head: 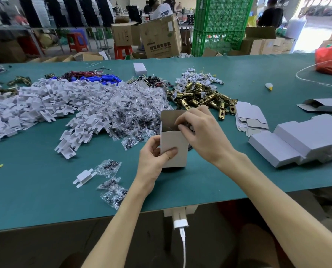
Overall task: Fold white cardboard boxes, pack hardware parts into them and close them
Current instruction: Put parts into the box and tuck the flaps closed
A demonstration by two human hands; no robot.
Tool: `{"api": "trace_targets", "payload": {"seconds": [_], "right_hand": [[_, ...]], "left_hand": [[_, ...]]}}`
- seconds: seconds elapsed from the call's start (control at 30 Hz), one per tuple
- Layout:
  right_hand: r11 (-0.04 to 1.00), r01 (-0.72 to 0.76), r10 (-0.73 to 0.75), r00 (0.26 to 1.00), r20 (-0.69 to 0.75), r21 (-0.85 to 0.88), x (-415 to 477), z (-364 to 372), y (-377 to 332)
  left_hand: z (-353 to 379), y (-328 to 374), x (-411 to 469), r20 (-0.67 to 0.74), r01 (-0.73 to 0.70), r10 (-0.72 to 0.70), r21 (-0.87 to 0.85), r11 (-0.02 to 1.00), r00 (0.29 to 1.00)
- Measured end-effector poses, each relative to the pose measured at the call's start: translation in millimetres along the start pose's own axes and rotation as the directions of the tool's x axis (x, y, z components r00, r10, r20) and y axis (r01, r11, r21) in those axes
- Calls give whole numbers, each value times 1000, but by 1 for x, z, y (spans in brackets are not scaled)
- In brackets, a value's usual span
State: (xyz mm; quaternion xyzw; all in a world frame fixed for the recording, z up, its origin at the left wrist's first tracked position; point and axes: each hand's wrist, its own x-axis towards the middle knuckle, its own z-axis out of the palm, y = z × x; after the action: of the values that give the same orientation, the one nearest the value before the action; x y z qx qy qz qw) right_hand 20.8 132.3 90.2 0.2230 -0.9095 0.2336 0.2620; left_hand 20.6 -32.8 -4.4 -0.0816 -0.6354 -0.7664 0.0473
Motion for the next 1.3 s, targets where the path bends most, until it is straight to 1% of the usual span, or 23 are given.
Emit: {"api": "trace_targets", "payload": {"seconds": [0.07, 0.13, 0.17, 0.23, 0.3, 0.37, 0.47, 0.53, 0.6, 0.7, 0.8, 0.9, 1.1, 1.3], "right_hand": [[999, -27, 28, 998, -48, 32, -3, 3, 2], [979, -128, 143, 986, -89, 158, -7, 8, 5], [949, -189, 215, 973, -79, 252, -9, 11, 7], [857, -285, 312, 950, 8, 429, -14, 18, 11], [746, -336, 339, 935, 106, 576, -21, 27, 13], [673, -345, 361, 925, 117, 654, -26, 36, 15], [635, -322, 384, 920, 75, 702, -29, 46, 14], [619, -336, 405, 911, 77, 710, -30, 51, 14], [602, -361, 425, 900, 97, 712, -31, 55, 15], [540, -399, 460, 877, 138, 741, -37, 60, 17], [488, -438, 492, 852, 177, 755, -47, 67, 19], [412, -468, 508, 830, 230, 782, -52, 71, 19], [367, -471, 505, 825, 253, 802, -52, 72, 20], [348, -468, 507, 823, 256, 813, -52, 72, 19]], "left_hand": [[0, 1, -1, -13, -7, 7, -10, 1000, 1000], [1, 2, -1, -24, -11, 11, -20, 1000, 1000], [1, 3, -1, -24, -16, 15, -26, 1000, 1000], [1, 4, -1, -28, -18, 17, -47, 999, 999], [2, 6, -1, -41, -27, 24, -76, 997, 999], [2, 7, -1, -43, -42, 37, -103, 994, 998], [1, 8, -1, -45, -21, 16, -126, 992, 999], [1, 7, -2, -54, -1, -6, -116, 993, 999], [0, 8, -2, -55, 9, -13, -78, 997, 998], [1, 7, -3, -57, 34, -36, -40, 999, 998], [2, 4, -2, -99, 51, -49, 20, 999, 994], [2, 2, -1, -144, 70, -56, 92, 993, 988], [2, 2, -1, -126, 86, -73, 102, 991, 989], [2, 3, -2, -152, 82, -76, 33, 996, 985]]}}
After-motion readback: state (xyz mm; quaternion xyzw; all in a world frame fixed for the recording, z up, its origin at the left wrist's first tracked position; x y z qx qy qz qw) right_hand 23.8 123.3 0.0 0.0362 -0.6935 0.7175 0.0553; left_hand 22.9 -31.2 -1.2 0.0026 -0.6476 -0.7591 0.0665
